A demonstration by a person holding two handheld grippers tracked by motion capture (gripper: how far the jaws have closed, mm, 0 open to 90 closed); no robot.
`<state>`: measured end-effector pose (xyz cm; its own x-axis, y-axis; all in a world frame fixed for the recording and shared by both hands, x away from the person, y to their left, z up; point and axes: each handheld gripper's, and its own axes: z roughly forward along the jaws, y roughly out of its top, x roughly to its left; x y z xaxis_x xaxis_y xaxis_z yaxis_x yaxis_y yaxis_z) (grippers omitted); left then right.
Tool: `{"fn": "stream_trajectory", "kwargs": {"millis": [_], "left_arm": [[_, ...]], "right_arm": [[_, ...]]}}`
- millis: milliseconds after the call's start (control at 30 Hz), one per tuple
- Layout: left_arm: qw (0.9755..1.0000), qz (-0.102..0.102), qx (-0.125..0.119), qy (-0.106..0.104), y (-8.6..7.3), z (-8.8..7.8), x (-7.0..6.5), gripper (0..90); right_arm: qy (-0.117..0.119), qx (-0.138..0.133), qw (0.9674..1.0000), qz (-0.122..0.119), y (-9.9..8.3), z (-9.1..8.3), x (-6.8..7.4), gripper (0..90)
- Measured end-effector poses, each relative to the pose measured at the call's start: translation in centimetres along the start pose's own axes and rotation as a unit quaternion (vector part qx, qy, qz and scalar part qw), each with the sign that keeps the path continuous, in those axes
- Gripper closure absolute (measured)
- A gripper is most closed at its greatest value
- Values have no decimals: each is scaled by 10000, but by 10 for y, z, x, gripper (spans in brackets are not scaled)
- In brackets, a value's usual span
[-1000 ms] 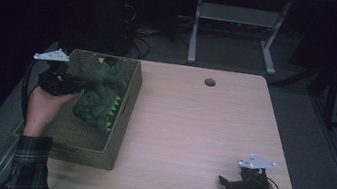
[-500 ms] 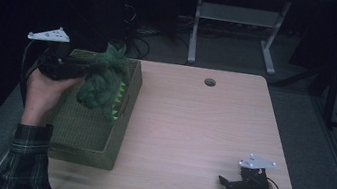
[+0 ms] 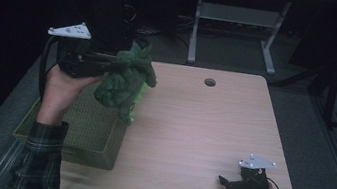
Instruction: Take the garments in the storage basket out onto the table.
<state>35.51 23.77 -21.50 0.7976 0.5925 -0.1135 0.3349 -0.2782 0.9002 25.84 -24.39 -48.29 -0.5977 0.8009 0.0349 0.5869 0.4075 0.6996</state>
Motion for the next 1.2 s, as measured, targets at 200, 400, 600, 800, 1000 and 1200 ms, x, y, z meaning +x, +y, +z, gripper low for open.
{"fn": "stream_trajectory", "kwargs": {"millis": [200,400,600,800,1000,1200], "left_arm": [[9997,137,106,-187,6,26,-14,776],[9992,180,152,-314,8,46,-24,775],[9982,266,216,-501,9,70,-40,775],[9971,282,289,-651,4,100,-58,775],[9963,308,430,-678,-4,126,-70,776],[9949,284,593,-767,-18,154,-76,775]], "right_arm": [[4,1,10000,17,0,0,0,2],[3,1,10000,15,0,0,0,2],[-4,0,10000,1,0,0,0,2],[-4,1,10000,0,0,0,0,2],[-5,1,10000,-2,0,0,0,2],[-5,1,10000,-1,0,0,0,2]]}}
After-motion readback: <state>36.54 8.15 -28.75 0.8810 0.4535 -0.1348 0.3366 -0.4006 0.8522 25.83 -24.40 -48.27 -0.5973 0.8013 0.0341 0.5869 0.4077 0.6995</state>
